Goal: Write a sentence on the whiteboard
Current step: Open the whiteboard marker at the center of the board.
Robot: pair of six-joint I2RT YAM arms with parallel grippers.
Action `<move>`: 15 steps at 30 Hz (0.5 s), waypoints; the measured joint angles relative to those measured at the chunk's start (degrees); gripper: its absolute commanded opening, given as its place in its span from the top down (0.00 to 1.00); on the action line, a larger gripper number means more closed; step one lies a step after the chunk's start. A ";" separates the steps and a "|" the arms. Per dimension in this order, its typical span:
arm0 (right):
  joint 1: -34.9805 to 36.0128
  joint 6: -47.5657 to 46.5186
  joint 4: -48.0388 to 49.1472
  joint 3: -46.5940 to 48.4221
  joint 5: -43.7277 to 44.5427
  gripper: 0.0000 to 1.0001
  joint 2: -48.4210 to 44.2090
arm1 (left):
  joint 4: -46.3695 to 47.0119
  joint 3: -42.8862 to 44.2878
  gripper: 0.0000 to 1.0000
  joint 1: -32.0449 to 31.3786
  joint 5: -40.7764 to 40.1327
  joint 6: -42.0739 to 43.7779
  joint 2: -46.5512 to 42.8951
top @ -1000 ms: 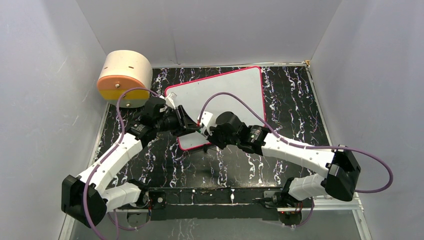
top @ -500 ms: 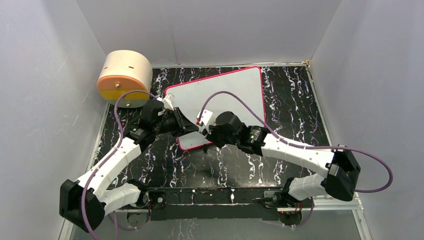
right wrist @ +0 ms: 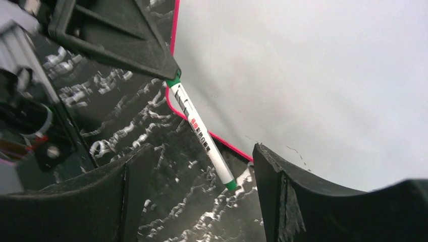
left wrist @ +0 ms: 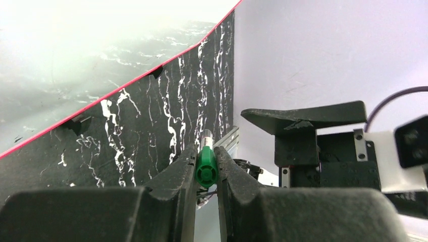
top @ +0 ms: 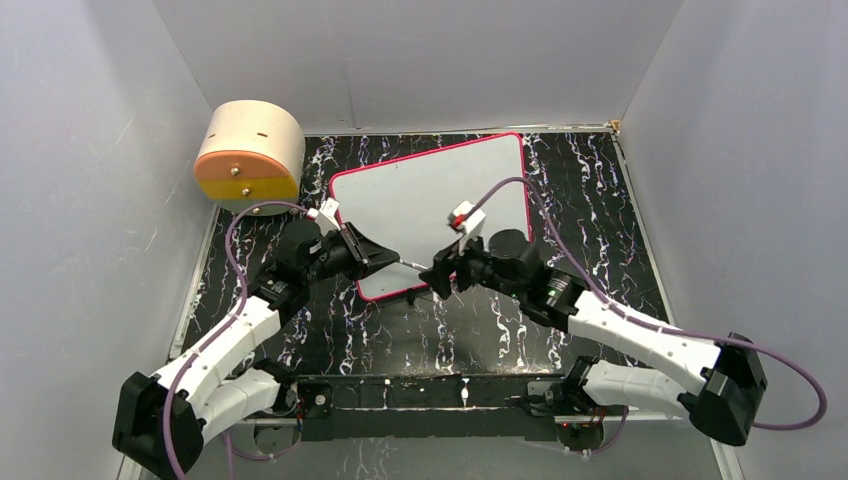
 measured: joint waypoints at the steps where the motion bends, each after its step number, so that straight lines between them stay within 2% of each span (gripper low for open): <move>1: -1.16 1.92 1.49 -1.44 -1.11 0.18 -1.36 | 1.51 -0.92 1.00 0.00 0.04 -0.98 -0.37; 5: -6.10 10.25 8.37 -7.37 -5.73 0.13 -6.08 | 8.59 -4.68 1.00 0.00 0.37 -4.81 -0.79; 15: -15.87 29.42 24.94 -19.04 -15.80 0.16 -9.31 | 20.13 -7.17 1.00 0.00 1.40 -10.88 -0.76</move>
